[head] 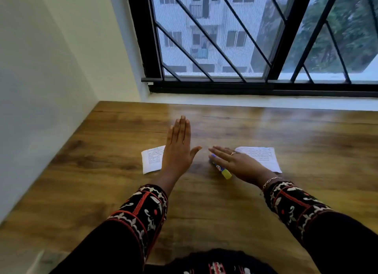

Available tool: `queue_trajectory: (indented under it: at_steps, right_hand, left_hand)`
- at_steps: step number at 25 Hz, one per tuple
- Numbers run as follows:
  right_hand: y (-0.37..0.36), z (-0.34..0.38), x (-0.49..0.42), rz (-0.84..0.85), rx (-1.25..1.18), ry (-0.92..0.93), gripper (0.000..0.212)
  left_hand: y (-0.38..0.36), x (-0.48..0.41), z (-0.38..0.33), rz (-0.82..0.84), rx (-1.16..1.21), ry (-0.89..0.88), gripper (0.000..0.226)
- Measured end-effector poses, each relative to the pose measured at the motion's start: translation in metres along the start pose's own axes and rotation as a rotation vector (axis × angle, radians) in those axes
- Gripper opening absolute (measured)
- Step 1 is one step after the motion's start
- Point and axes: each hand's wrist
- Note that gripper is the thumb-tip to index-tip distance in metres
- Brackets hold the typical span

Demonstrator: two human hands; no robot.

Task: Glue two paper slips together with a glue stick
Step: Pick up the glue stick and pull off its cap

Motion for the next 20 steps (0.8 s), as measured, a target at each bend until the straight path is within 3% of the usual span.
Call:
queue_trajectory:
  at_steps: [2, 9, 14, 20]
  right_hand:
    - [-0.003, -0.001, 0.000, 0.098, -0.010, 0.047, 0.055]
    - [-0.013, -0.002, -0.005, 0.177, -0.033, 0.032, 0.041]
    - [-0.014, 0.001, -0.011, 0.016, -0.287, -0.258, 0.037]
    - [-0.018, 0.007, -0.008, 0.087, -0.249, -0.250, 0.039]
  left_hand:
    - [0.000, 0.001, 0.000, 0.034, -0.006, 0.019, 0.080]
    - [-0.003, 0.008, 0.004, 0.085, -0.020, 0.045, 0.080]
    - [-0.004, 0.012, 0.011, 0.102, 0.016, 0.062, 0.079]
    - [-0.006, 0.021, 0.010, 0.110, 0.048, 0.065, 0.079]
Point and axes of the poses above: each hand's wrist, its own x-axis away from the middle knuckle, its own y-axis out of the back of the hand, z = x × y
